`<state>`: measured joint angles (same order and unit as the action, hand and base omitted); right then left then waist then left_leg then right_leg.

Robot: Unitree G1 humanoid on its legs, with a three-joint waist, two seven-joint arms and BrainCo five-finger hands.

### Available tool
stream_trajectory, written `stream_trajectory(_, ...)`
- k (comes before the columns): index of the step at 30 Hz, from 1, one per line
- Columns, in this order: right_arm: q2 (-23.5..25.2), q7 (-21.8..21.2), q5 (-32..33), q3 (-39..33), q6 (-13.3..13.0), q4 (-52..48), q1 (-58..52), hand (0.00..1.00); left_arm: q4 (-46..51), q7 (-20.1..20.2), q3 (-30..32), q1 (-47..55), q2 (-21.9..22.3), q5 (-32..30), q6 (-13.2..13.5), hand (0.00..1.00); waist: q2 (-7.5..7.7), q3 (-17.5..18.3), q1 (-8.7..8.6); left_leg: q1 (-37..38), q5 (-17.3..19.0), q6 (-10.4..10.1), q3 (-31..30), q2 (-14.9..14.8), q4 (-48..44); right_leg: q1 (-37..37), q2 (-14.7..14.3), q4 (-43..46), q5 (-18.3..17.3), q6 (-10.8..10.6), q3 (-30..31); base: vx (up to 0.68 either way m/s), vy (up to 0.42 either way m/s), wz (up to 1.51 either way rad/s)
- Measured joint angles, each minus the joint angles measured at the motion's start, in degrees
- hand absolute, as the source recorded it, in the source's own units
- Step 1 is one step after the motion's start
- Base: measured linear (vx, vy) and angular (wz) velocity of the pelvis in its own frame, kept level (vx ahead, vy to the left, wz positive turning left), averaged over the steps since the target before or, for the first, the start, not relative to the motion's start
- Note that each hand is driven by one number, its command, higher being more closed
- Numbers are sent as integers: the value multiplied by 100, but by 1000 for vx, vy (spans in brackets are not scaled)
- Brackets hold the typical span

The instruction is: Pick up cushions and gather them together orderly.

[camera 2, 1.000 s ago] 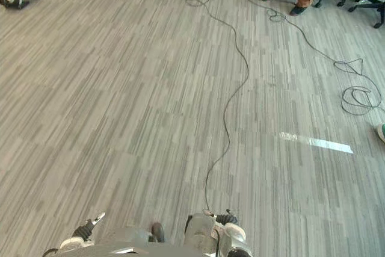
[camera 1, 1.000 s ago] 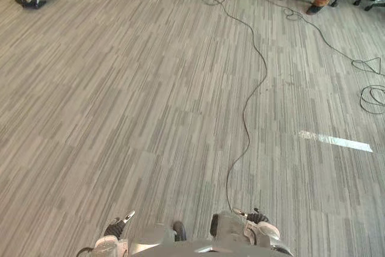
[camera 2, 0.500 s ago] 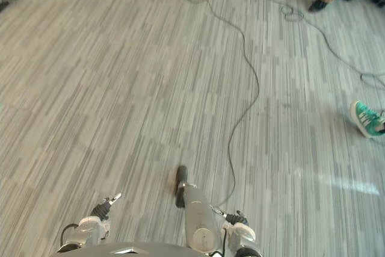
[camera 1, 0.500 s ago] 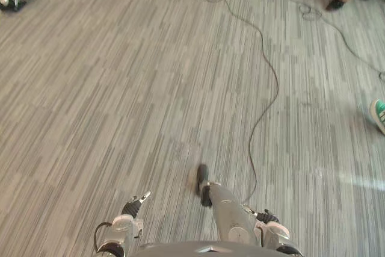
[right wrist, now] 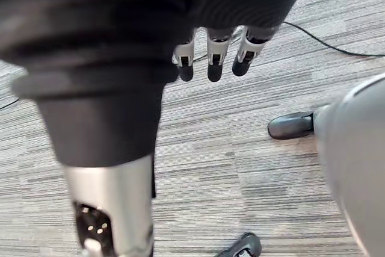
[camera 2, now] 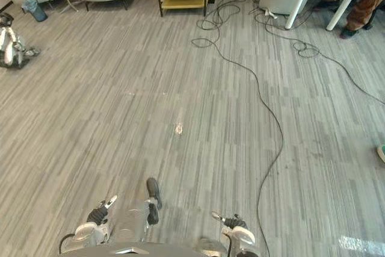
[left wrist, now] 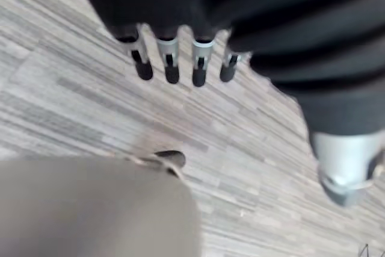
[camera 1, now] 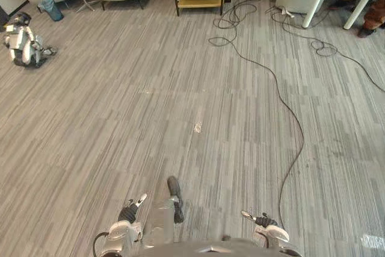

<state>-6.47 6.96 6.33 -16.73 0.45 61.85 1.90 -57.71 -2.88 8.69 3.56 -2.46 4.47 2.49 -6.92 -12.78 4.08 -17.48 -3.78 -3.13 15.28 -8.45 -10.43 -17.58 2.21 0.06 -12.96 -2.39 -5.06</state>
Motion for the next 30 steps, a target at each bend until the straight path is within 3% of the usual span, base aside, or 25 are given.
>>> stream_trajectory(2, 61, -9, 0, 61, -5, 12, -4, 0, -37, -17, 7, 33, -87, -2, -9, 0, 233, 29, 57, -55, -73, 160, -25, 210, -212, -32, 199, 72, -25, 0, 51, 601, 299, -29)
stream_trajectory(3, 149, -16, -7, 78, -18, 3, 36, 0, -40, -16, 17, 42, -169, -3, -11, 0, 426, 52, 109, -151, 82, 406, -104, 421, -496, -37, 391, 118, 111, 21, 110, 466, 232, -7)
stream_trajectory(4, 193, -20, -9, 79, -15, 9, 33, 0, -57, -15, 19, 50, -214, -4, -22, 0, 516, 81, 127, -244, 236, 589, -115, 513, -794, -49, 495, 170, 173, -31, 127, 578, 301, 12)
stream_trajectory(6, 193, -26, -25, 56, -9, 48, 13, 0, -188, -13, 18, 60, -241, -6, -43, 0, 559, 137, 172, -370, 980, 700, -107, 566, -1588, 60, 619, 833, 184, -54, 216, 609, 322, 13)
stream_trajectory(7, 203, -40, -35, 7, -12, 58, 4, 0, -237, -16, 8, 93, -236, -7, -94, 0, 584, 177, 188, -253, 1356, 706, -91, 635, -1753, 458, 742, 1939, 220, -498, 349, 534, 292, 5)
stream_trajectory(8, 229, -47, -51, -14, -12, 54, -18, 0, -270, -12, -31, 95, -286, -12, -128, 0, 647, 221, 170, -121, 1507, 711, -93, 742, -1726, 841, 826, 2868, 370, -876, 506, 413, 234, 10)
stream_trajectory(9, 251, -48, -55, -31, -11, 48, -35, 0, -284, -8, -52, 95, -315, -13, -136, 0, 678, 243, 149, -56, 1573, 707, -99, 798, -1708, 1036, 852, 3344, 476, -1084, 603, 503, 229, 24)
stream_trajectory(10, 308, -54, -85, -34, -8, 48, -103, 0, -320, -15, -167, 115, -388, -12, -140, 0, 764, 282, 97, 382, 1771, 737, -124, 998, -1521, 1736, 878, 4969, 647, -1415, 726, 502, 197, 19)
stream_trajectory(11, 313, -57, -114, -34, -1, 48, -124, 0, -321, -18, -210, 140, -399, -12, -146, 0, 762, 278, 73, 616, 1829, 751, -141, 1057, -1414, 1909, 909, 5362, 615, -1358, 632, 718, 230, 13)
stream_trajectory(12, 296, -68, -128, -114, -8, -10, -152, 0, -316, -18, -238, 170, -396, -11, -158, 0, 741, 271, 1, 1156, 1907, 834, -197, 1180, -1112, 2195, 1026, 5906, 373, -939, 240, 534, 137, 4)
stream_trajectory(14, 253, -70, -141, -192, -25, -32, -147, 0, -335, -16, -268, 186, -368, -10, -182, 0, 658, 247, -100, 1825, 1971, 911, -264, 1207, -792, 2444, 1041, 6054, -65, -479, -355, 531, 86, 16)
stream_trajectory(15, 240, -73, -154, -203, -28, -50, -133, 0, -366, -19, -265, 192, -363, -11, -186, 0, 593, 238, -142, 2236, 1993, 938, -320, 1200, -546, 2703, 1017, 5841, -354, -243, -751, 412, 28, 24)
stream_trajectory(16, 239, -75, -154, -208, -29, -60, -117, 0, -364, -19, -264, 170, -359, -13, -186, 0, 595, 239, -151, 2400, 1993, 938, -363, 1185, -456, 2834, 976, 5655, -455, -160, -892, 614, -21, 33)
stream_trajectory(18, 235, -96, -151, -267, -73, -156, -35, 0, -362, -27, -258, 96, -329, -15, -185, 0, 554, 237, -301, 2917, 1994, 936, -611, 986, -143, 3515, 546, 4408, -532, 58, -1013, 576, -76, 52)
stream_trajectory(19, 231, -94, -149, -276, -73, -206, -41, 0, -362, -39, -258, 97, -322, -16, -184, 0, 539, 231, -340, 3029, 1996, 933, -683, 920, -48, 3629, 415, 3958, -418, 41, -951, 511, -101, 67)
stream_trajectory(20, 225, -80, -156, -277, -70, -239, -66, 0, -362, -44, -257, 120, -318, -20, -184, 0, 532, 246, -395, 3171, 2016, 858, -788, 870, 90, 3656, 274, 3206, -83, 5, -926, 540, -125, 76)
stream_trajectory(21, 221, -68, -164, -276, -53, -224, -190, 0, -361, -45, -246, 168, -354, -20, -184, 0, 626, 299, -412, 3440, 2103, 619, -944, 906, 266, 3646, 228, 2182, 754, 141, -906, 692, -192, 90)
stream_trajectory(22, 201, -72, -142, -322, -46, -213, -310, 0, -397, -47, -207, 171, -362, -20, -185, 0, 681, 341, -422, 3622, 2244, 379, -1104, 897, 271, 3638, 238, 2172, 1496, 426, -805, 614, -166, 64)
stream_trajectory(23, 46, -75, -174, -378, -21, -186, -304, 0, -432, -50, -209, 178, -234, -24, -196, 0, 398, 381, -378, 3649, 2277, 267, -1151, 682, 191, 3640, 138, 2378, 1368, 460, -957, 584, -172, 34)
stream_trajectory(24, -15, -67, -179, -394, -23, -186, -318, 0, -433, -42, -205, 207, -145, -32, -192, 0, 288, 444, -386, 3536, 2209, 149, -1186, 599, 28, 3601, 122, 2325, 1247, 483, -1022, 533, -166, 19)
stream_trajectory(25, -72, -60, -190, -422, -20, -187, -329, 0, -426, -40, -192, 174, -41, -34, -190, 0, 123, 462, -400, 3034, 1976, -205, -1216, 488, -892, 3374, 24, 1982, 1105, 476, -1130, 628, -220, 20)
stream_trajectory(26, -83, -61, -178, -437, -19, -193, -329, 0, -421, -35, -173, 160, -29, -32, -190, 0, 83, 447, -385, 2818, 1830, -294, -1213, 441, -1333, 3251, -32, 1821, 1105, 477, -1139, 631, -209, 22)
stream_trajectory(27, -96, -50, -149, -388, -17, -195, -358, 0, -407, -6, 34, 165, 14, -31, -190, 0, 110, 397, -393, 2287, 1487, -403, -1208, 257, -2515, 2879, -128, 1397, 1113, 483, -1149, 418, -123, 13)
stream_trajectory(28, -88, -41, -138, -370, -20, -213, -377, 0, -385, -4, 94, 170, 28, -27, -190, 0, 89, 392, -397, 2073, 1447, -425, -1162, 159, -3075, 2661, -188, 1199, 1117, 494, -1148, 407, -99, 11)
stream_trajectory(30, -57, -44, -95, -335, -21, -204, -488, 0, -316, 6, 256, 214, 19, -15, -178, 0, 154, 298, -232, 1573, 1666, -149, -568, -334, -4483, 1696, -364, 617, 1030, 559, -1117, 407, -115, -12)
